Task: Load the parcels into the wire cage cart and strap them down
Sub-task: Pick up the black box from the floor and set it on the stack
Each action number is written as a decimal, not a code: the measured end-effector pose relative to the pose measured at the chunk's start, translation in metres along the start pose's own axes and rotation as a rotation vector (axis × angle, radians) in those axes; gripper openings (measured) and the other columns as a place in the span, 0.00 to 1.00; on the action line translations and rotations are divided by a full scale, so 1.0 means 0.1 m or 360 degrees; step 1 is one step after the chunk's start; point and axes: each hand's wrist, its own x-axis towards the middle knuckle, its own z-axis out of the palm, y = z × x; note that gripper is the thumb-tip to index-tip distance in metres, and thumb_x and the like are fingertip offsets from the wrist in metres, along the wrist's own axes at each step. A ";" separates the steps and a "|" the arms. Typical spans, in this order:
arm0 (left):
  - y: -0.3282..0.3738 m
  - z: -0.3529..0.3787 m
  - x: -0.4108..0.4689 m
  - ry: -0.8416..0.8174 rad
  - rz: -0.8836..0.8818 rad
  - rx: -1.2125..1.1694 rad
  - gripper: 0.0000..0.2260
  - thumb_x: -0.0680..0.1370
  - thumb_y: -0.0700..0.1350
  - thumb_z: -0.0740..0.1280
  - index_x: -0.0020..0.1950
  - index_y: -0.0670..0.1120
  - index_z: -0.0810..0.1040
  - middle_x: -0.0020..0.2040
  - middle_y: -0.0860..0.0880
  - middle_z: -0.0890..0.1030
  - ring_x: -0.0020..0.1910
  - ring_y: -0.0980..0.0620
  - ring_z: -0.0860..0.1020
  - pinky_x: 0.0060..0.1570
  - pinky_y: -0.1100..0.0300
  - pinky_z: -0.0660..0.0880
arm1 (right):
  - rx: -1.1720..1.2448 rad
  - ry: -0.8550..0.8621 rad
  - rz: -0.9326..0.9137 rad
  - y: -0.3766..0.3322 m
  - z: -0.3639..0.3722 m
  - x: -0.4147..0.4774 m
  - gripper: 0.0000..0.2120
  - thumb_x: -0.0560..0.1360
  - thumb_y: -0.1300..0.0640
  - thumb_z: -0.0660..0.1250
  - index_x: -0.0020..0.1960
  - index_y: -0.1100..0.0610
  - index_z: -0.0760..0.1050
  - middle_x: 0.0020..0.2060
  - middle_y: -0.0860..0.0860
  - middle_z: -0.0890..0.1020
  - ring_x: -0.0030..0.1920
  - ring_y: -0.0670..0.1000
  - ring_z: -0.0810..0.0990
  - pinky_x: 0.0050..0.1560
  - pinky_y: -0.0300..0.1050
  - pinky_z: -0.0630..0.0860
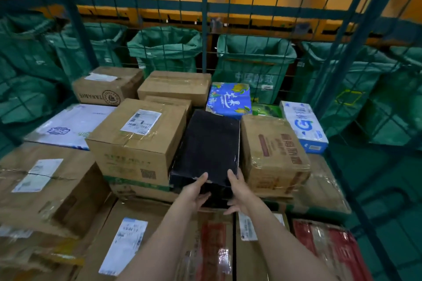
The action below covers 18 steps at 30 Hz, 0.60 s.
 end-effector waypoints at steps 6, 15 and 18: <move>-0.12 -0.05 0.25 0.0022 0.0048 0.0004 0.17 0.78 0.39 0.65 0.65 0.36 0.69 0.61 0.39 0.74 0.64 0.39 0.71 0.63 0.47 0.70 | 0.0210 0.0116 -0.0037 0.11 0.06 0.21 0.36 0.78 0.63 0.63 0.77 0.48 0.47 0.71 0.52 0.66 0.69 0.55 0.67 0.66 0.57 0.65; -0.09 -0.15 0.09 0.0039 -0.0055 0.0154 0.21 0.80 0.48 0.62 0.69 0.36 0.66 0.69 0.38 0.68 0.69 0.41 0.67 0.63 0.53 0.67 | 0.0035 0.0254 0.0050 0.17 0.09 0.10 0.43 0.75 0.46 0.67 0.77 0.50 0.41 0.72 0.57 0.64 0.66 0.64 0.69 0.56 0.59 0.74; -0.09 -0.16 -0.07 0.0040 -0.0086 0.0198 0.23 0.81 0.49 0.60 0.71 0.37 0.64 0.71 0.36 0.65 0.70 0.40 0.66 0.69 0.54 0.64 | 0.0040 0.0405 0.0014 0.18 0.12 0.01 0.43 0.73 0.42 0.67 0.77 0.51 0.45 0.72 0.57 0.64 0.65 0.63 0.70 0.56 0.58 0.74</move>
